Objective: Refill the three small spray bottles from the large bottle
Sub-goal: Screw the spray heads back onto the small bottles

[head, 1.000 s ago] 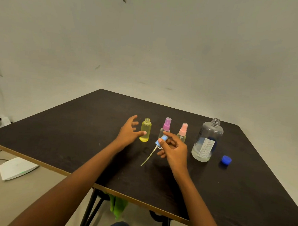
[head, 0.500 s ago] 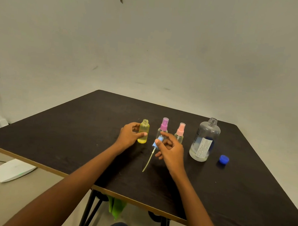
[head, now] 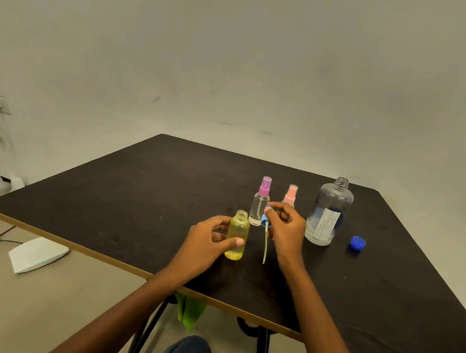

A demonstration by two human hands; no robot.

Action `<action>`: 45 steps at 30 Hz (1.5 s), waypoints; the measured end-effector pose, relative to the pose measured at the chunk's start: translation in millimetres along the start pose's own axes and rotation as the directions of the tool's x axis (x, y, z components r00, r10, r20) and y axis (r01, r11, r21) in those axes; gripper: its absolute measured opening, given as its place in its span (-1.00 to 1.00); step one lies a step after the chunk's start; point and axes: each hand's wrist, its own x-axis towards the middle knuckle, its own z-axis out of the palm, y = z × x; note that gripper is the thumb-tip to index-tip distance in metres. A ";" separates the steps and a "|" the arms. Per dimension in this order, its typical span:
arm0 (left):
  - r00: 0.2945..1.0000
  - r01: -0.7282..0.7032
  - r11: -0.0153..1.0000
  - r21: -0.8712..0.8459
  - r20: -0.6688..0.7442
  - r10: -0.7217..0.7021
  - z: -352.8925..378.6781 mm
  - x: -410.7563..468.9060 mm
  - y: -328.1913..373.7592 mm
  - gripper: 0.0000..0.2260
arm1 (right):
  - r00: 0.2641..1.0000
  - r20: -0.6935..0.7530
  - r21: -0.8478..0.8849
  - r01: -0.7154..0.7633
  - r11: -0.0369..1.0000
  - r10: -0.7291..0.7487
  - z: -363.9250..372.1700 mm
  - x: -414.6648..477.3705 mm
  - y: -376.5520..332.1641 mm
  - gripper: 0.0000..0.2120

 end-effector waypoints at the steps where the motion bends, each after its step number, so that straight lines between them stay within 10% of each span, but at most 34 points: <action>1: 1.000 -0.008 1.000 -0.006 0.002 0.008 2.4 -4.8 -0.1 -0.67 | 1.000 -0.007 0.005 -0.009 1.000 0.009 -0.4 0.1 0.2 -0.87; 11: 0.996 -0.092 0.994 0.054 -0.015 0.093 13.8 -23.1 -8.9 -0.66 | 0.975 -0.199 0.130 -0.072 0.989 0.097 -8.0 -8.3 -16.7 -0.87; 17: 0.990 -0.130 0.984 0.121 -0.035 0.135 15.2 -24.5 -13.0 -0.58 | 0.924 -0.365 0.120 0.165 0.979 -0.111 -7.2 -16.5 -68.2 -0.88; 25: 0.992 -0.115 0.988 0.108 -0.036 0.119 15.9 -23.5 -16.2 -0.57 | 0.898 -0.187 -0.163 0.370 0.914 -0.397 -6.9 -15.1 -75.8 -0.82; 45: 0.990 -0.131 0.982 0.137 -0.027 0.136 17.6 -23.1 -16.9 -0.47 | 0.850 0.323 -0.296 0.508 0.809 -0.416 -3.6 -38.9 -43.4 -0.80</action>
